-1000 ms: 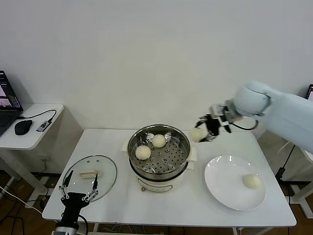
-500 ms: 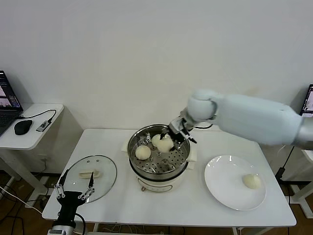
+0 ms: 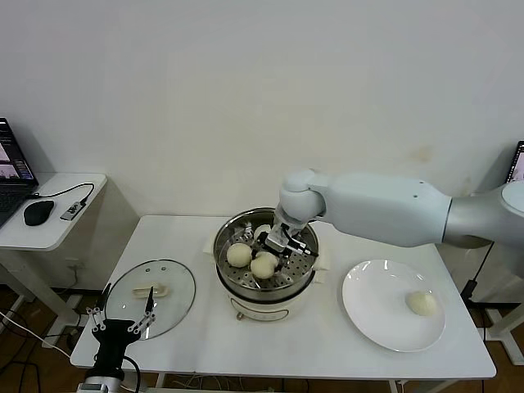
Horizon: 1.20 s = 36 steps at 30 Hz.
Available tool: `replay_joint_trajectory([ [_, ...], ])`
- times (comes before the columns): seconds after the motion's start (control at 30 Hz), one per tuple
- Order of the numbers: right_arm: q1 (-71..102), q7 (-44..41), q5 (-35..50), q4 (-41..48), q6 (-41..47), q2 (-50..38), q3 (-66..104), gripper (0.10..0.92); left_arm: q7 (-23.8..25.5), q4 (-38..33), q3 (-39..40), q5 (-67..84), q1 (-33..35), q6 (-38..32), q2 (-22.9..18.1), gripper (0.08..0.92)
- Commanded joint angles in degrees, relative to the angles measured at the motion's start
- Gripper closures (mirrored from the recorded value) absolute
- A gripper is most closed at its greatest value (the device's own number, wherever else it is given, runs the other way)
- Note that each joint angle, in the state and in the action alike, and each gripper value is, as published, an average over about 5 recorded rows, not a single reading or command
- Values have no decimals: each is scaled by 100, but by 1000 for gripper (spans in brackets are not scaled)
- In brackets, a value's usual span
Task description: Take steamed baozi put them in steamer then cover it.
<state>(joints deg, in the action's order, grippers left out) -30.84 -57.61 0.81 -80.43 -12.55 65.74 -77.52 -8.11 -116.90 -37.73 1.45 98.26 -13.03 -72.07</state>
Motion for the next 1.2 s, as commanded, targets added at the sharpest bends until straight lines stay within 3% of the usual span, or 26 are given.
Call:
replay_joint_trajectory([
  [0.03, -41, -223, -328, 13, -526, 131, -116, 407, 2, -10, 18, -9, 7, -2, -24, 177],
  [0.57, -73, -221, 15, -178, -433, 24, -146, 394, 0, -26, 27, -25, 30, -13, -51, 177],
  [0.83, -293, -324, 149, -310, -161, -366, 156, 219, 1, -7, 30, -46, -15, -10, -16, 177],
  [1.2, -539, -554, 563, -572, 1990, -1946, 622, 202, 10, 2, 34, -41, -102, -1, 70, 177],
])
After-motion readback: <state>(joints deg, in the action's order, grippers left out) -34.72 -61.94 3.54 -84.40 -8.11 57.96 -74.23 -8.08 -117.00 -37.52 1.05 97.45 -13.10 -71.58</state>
